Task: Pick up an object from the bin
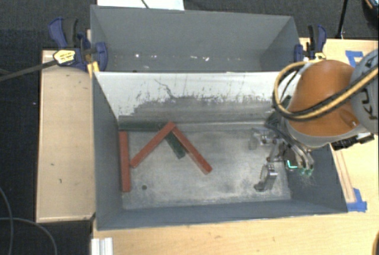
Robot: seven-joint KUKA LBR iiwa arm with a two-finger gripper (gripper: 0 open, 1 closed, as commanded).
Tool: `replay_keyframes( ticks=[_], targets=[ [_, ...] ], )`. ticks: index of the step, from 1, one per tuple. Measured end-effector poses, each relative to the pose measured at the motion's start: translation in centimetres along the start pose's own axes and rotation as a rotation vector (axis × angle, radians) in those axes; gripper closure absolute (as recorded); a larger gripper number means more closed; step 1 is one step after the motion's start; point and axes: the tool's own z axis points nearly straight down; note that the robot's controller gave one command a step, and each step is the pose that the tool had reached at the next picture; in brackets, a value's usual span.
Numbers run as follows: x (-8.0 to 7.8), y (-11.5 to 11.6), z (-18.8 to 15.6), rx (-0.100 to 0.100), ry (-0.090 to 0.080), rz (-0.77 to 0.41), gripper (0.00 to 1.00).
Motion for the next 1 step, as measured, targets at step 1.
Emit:
replay_keyframes(
  ticks=[1],
  targets=[
    [-0.19, 0.0, -0.36, 0.001, -0.008, -0.003, 1.0]
  ],
)
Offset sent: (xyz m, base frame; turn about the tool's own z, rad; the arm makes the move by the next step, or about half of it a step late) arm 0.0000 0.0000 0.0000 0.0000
